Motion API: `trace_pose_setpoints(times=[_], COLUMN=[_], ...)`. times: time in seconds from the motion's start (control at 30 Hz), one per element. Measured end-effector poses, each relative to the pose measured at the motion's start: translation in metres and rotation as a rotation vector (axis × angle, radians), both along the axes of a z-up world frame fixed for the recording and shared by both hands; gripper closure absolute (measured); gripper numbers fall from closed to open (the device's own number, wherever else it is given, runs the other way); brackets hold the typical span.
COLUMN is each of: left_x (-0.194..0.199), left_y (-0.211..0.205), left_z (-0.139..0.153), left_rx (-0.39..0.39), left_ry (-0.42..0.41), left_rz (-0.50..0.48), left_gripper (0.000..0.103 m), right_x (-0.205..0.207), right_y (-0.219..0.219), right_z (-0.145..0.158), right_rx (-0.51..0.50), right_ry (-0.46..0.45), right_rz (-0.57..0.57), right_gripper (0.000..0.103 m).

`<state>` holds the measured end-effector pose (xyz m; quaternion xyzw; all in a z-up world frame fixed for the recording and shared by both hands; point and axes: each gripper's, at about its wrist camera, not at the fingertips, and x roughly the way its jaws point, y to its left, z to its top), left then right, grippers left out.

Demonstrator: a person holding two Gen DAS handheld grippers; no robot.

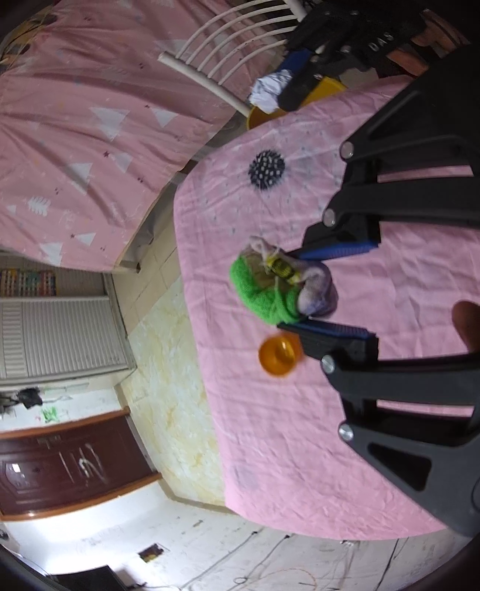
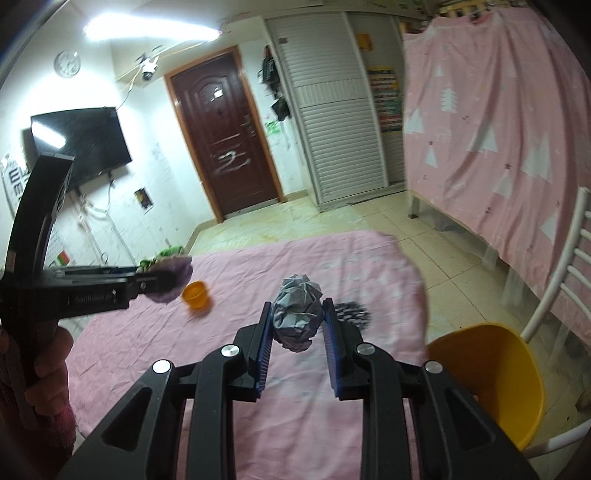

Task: Collect trash
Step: 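Lift the sock and paper and carry them to the yellow bin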

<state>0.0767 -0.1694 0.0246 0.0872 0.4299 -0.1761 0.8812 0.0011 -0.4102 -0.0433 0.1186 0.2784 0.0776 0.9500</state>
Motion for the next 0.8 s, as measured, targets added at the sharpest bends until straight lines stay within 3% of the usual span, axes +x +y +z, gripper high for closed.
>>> trace_pose_setpoints(times=[0.47,0.8], left_x=[-0.014,-0.044], left_y=[-0.095,-0.178], left_z=[-0.008,-0.023], left_rx=[0.067,0.088], left_ry=[0.015,0.067], left_rz=[-0.144,-0.324], left_gripper=[0.075,0.075], right_x=[-0.011,-0.027], right_y=[-0.089,-0.149], right_z=[-0.006,-0.022], right_rx=[0.062,0.117], right_ry=[-0.031,-0.025], right_rz=[-0.154,-0.266], right_gripper=[0.083,0.083])
